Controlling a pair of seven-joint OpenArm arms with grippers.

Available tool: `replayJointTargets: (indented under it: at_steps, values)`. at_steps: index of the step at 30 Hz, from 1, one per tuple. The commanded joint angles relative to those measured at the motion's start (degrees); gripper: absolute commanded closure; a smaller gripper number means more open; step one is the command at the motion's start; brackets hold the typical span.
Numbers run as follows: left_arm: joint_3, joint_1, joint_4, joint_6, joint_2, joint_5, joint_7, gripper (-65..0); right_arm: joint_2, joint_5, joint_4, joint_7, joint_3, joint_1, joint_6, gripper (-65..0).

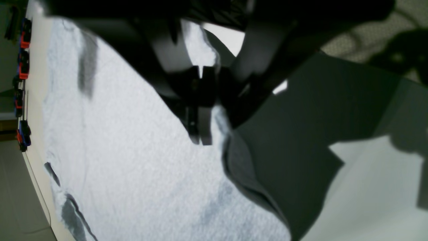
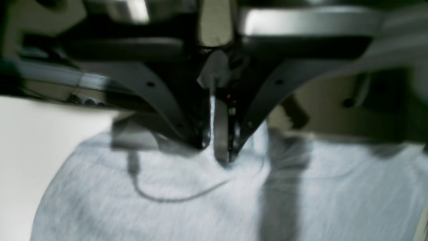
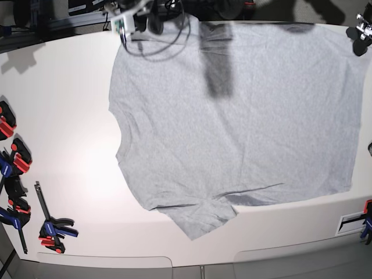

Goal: Fold the T-shirt properly
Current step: 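Drag the shirt by both shoulder corners toward the robot's base, then lower the right gripper onto the shirt's side edge and grasp it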

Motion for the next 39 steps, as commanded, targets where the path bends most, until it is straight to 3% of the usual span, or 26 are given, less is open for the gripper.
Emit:
replayJointTargets:
  at_steps: [1, 4, 12, 22, 29, 39]
  values:
    - [-0.6, 0.6, 0.8, -0.7, -0.9, -0.5, -0.8, 0.0, 0.0, 1.0, 1.3, 2.1, -0.3, -0.4, -0.2, 0.0]
    - [-0.6, 0.6, 0.9, -0.7, 0.3, -1.0, -0.8, 0.0, 0.0, -1.5, 1.3, 2.0, -0.3, 1.2, -2.4, 0.0]
    - [-0.6, -3.0, 0.8, -0.7, 1.3, -0.1, -1.6, 0.0, 0.0, -1.5, 1.3, 1.9, -0.4, 7.6, -1.0, 0.0]
    - [-0.5, -12.5, 0.8, -0.7, 1.3, 8.3, -3.2, 0.0, 0.0, -1.5, -3.1, 1.5, -0.9, 18.1, -1.0, 0.0]
    - [-0.5, -12.9, 0.8, -0.7, 1.4, 10.1, -7.0, 0.0, 0.0, -1.6, -12.9, 1.5, -3.1, 28.2, -1.0, 0.0]
    - [-0.5, -12.9, 0.8, -0.7, 1.3, 10.1, -5.9, 0.0, 0.0, -5.2, -16.3, 1.8, -5.9, 36.7, -1.1, 0.0]
